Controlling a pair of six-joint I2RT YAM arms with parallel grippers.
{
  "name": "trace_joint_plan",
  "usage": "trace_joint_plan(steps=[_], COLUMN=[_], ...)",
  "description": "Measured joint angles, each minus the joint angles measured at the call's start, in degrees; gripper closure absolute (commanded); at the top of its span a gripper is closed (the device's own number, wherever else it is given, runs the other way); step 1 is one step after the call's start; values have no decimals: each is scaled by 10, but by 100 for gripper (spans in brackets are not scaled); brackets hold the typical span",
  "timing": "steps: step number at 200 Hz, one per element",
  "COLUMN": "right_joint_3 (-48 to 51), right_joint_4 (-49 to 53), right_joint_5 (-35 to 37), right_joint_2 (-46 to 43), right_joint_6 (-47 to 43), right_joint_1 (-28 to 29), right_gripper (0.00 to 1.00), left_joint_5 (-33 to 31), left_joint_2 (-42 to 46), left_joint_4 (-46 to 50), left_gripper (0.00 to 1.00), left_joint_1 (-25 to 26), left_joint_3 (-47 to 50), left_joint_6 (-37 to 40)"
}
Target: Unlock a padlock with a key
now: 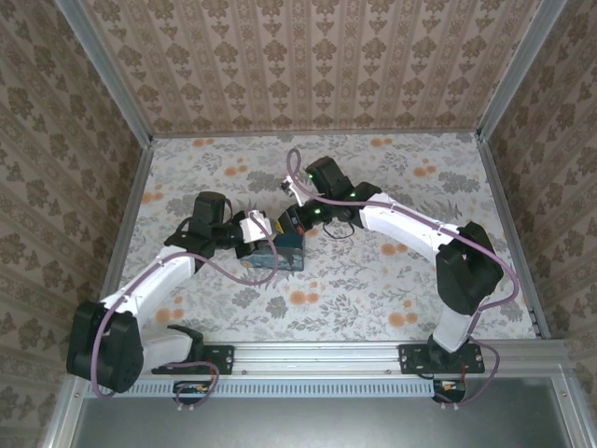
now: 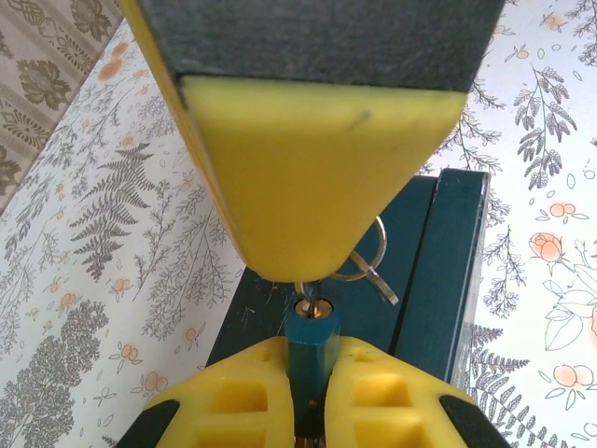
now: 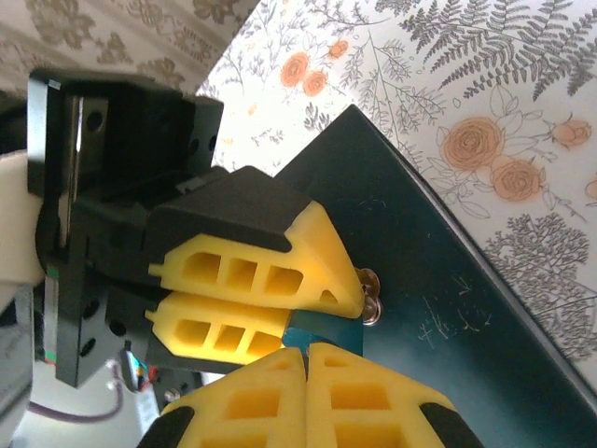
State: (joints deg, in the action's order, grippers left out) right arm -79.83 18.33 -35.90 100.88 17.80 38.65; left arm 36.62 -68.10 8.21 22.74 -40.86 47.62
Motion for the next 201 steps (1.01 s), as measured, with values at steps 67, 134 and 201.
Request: trace_joint_plan(steps=[67,134,201], right_joint_3=[26,9,40], right_joint_4=[-38,26,66], right_joint_5=[-4,0,19], right_joint_2=[-14,-33,-140], right_joint_6=[90,-101,-297], right_joint_1=[0,6,-29], right_gripper=[94,51,61], left_joint_5=[-9,22,35], left_joint_2=[13,16,15], left_joint_4=[14,-9,-14], left_gripper=[100,100,100], left_joint_1=[0,9,9], left_joint_3=[0,0,0], left_joint_6=[0,4,4])
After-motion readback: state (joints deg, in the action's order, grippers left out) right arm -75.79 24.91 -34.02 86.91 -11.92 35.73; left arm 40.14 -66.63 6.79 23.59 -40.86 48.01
